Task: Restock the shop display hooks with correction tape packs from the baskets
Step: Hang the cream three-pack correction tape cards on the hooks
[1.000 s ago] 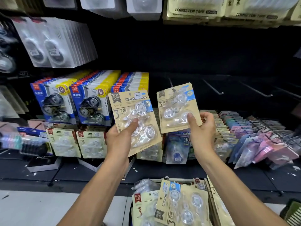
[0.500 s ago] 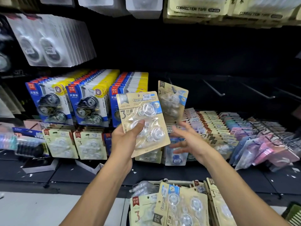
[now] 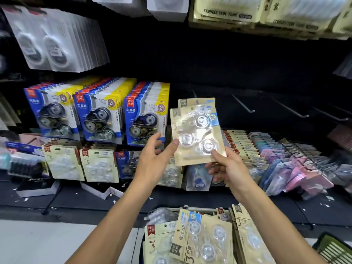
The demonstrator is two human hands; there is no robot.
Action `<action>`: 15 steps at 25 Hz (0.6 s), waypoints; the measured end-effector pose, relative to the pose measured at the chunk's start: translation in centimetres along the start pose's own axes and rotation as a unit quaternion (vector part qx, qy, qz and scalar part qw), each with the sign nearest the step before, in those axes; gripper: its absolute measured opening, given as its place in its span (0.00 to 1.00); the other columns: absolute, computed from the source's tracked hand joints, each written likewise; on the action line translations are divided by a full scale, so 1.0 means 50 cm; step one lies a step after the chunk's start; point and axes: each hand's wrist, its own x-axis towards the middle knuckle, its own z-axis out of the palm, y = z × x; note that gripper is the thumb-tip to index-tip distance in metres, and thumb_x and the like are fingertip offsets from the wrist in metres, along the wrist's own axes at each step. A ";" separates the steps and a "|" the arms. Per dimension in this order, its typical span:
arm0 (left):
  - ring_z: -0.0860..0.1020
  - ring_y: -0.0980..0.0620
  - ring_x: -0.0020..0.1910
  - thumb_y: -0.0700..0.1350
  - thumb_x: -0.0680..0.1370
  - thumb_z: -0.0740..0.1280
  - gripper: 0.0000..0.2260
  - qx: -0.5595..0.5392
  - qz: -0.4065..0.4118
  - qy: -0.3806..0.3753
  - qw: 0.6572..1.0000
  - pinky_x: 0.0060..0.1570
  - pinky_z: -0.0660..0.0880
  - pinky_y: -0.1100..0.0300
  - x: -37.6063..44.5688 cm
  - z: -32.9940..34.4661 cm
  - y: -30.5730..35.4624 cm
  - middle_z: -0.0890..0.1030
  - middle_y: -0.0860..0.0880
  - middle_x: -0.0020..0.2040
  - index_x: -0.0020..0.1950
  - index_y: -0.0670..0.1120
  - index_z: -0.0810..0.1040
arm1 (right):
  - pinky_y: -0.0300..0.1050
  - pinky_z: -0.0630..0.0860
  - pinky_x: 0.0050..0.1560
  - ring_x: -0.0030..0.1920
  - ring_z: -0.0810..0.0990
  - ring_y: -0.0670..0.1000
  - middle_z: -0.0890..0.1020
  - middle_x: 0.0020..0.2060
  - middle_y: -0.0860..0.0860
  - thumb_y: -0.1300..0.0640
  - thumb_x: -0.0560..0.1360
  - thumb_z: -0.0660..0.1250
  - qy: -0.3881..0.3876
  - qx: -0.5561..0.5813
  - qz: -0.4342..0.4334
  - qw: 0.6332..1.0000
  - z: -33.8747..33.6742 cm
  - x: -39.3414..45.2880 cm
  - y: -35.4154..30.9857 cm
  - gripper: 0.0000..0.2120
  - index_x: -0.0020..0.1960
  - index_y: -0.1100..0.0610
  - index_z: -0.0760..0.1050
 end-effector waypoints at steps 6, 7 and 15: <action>0.72 0.52 0.68 0.62 0.77 0.68 0.31 0.035 0.012 -0.005 0.999 0.64 0.69 0.54 -0.013 -0.010 -0.007 0.72 0.54 0.73 0.78 0.58 0.66 | 0.42 0.67 0.25 0.26 0.73 0.50 0.78 0.31 0.56 0.58 0.81 0.65 0.096 0.059 -0.007 0.994 0.001 -0.012 0.005 0.04 0.55 0.54 0.77; 0.72 0.53 0.68 0.61 0.78 0.68 0.30 0.032 0.010 -0.005 0.999 0.62 0.68 0.56 -0.014 -0.010 -0.007 0.72 0.54 0.72 0.78 0.58 0.66 | 0.42 0.67 0.25 0.26 0.73 0.50 0.78 0.31 0.56 0.58 0.81 0.65 0.102 0.069 -0.005 0.992 0.002 -0.011 0.004 0.04 0.55 0.54 0.76; 0.72 0.53 0.68 0.59 0.79 0.68 0.27 0.039 0.015 -0.002 0.999 0.63 0.68 0.57 -0.014 -0.013 -0.011 0.73 0.52 0.72 0.77 0.57 0.67 | 0.39 0.68 0.24 0.25 0.72 0.49 0.78 0.29 0.55 0.59 0.81 0.65 0.114 0.082 -0.046 0.989 0.007 -0.003 0.008 0.12 0.62 0.62 0.73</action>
